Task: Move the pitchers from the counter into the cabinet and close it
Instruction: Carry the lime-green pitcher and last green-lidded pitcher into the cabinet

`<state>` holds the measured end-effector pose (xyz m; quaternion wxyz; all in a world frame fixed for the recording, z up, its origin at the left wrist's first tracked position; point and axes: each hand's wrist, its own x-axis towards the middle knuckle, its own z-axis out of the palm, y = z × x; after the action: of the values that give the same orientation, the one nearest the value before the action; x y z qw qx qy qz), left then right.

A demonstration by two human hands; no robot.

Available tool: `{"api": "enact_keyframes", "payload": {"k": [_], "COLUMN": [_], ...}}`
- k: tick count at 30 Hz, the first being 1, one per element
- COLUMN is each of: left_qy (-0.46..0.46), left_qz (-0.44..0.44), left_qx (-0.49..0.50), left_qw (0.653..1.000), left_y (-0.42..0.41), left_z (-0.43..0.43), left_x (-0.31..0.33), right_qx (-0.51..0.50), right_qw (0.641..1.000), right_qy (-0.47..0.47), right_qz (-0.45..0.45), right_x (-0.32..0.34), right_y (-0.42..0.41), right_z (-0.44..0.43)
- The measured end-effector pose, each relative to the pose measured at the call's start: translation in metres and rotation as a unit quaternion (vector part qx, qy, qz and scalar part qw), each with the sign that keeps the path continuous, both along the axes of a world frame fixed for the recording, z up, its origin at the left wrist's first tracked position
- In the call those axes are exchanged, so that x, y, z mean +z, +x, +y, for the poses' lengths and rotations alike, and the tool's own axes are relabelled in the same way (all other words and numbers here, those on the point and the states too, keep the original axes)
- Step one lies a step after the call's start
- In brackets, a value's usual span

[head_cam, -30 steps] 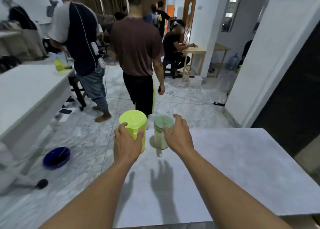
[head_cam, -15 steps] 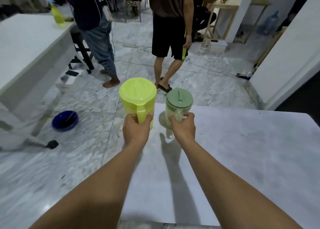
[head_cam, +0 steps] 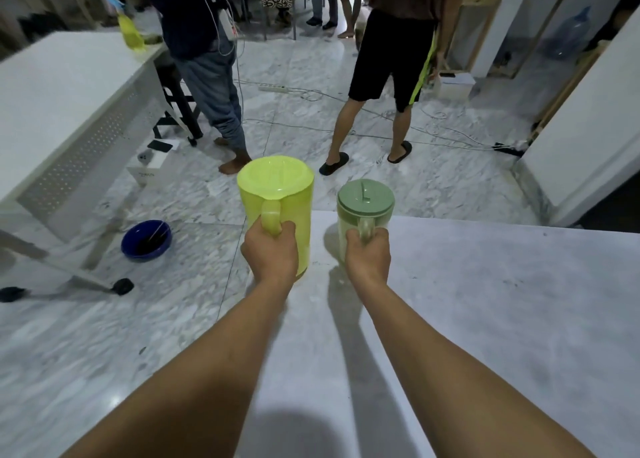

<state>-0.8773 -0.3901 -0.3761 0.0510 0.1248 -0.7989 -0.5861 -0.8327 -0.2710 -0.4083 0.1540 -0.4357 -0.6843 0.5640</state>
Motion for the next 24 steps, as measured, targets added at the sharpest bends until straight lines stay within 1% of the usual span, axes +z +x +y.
{"api": "enact_keyframes", "payload": {"k": [6,11,17,24], "left_qy": [0.018,0.024,0.01,0.021], "left_qz": [0.002,0.028,0.081,0.112], "left_qx": [0.003,-0.041,-0.153,-0.278], "left_qw": [1.0,0.998,0.985,0.954], "left_y": [0.0,0.01,0.048,0.137], "left_z": [0.001,0.001,0.009,0.029], "left_x": [0.026,0.061,0.117,0.181], "right_qx": [-0.014,-0.042,-0.119,-0.225], "right_qw": [0.999,0.996,0.985,0.96], "right_qy": [0.013,0.035,0.079,0.128], "right_qz": [0.039,0.07,0.099,0.108], "right_x": [0.026,0.065,0.124,0.196], "right_y": [0.009,0.034,0.097,0.218], "right_z": [0.003,0.006,0.004,0.003]}}
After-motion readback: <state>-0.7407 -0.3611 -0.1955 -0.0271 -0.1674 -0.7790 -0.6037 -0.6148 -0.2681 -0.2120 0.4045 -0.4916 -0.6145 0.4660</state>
